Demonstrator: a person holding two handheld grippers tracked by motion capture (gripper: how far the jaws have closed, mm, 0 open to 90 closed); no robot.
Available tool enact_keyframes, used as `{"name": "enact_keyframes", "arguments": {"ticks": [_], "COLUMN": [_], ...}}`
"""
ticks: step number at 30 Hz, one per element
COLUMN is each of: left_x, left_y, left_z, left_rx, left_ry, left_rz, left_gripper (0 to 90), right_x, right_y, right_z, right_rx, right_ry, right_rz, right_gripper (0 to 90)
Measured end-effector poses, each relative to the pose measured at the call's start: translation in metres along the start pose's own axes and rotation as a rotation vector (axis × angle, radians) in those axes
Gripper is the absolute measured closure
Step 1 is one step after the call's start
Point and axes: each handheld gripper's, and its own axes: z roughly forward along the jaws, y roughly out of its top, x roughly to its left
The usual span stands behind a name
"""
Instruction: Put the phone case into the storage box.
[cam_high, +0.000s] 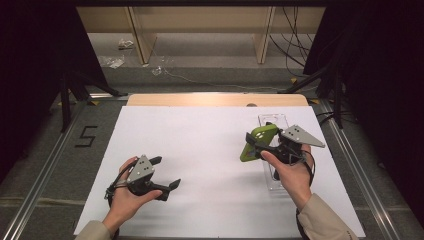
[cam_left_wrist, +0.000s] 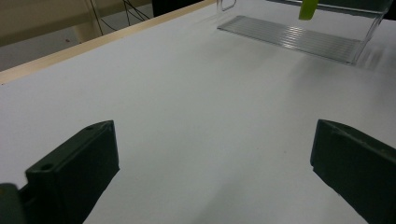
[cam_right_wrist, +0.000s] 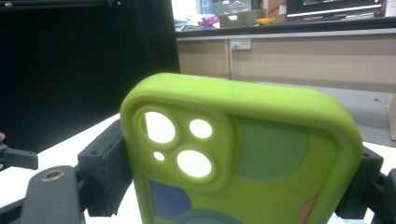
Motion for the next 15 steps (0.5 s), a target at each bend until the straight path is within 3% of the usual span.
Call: {"name": "enact_keyframes", "arguments": {"ticks": [15], "left_x": [0.000], "left_y": [0.000], "left_z": [0.000], "left_rx": [-0.001], "left_ry": [0.003], "left_rz": [0.000], "left_gripper": [0.4], "right_x": [-0.013], "right_y": [0.009], "right_z": [-0.001], "right_rx": [-0.022], "right_ry": [-0.042], "right_rz": [0.007], "right_gripper": [18.4]}}
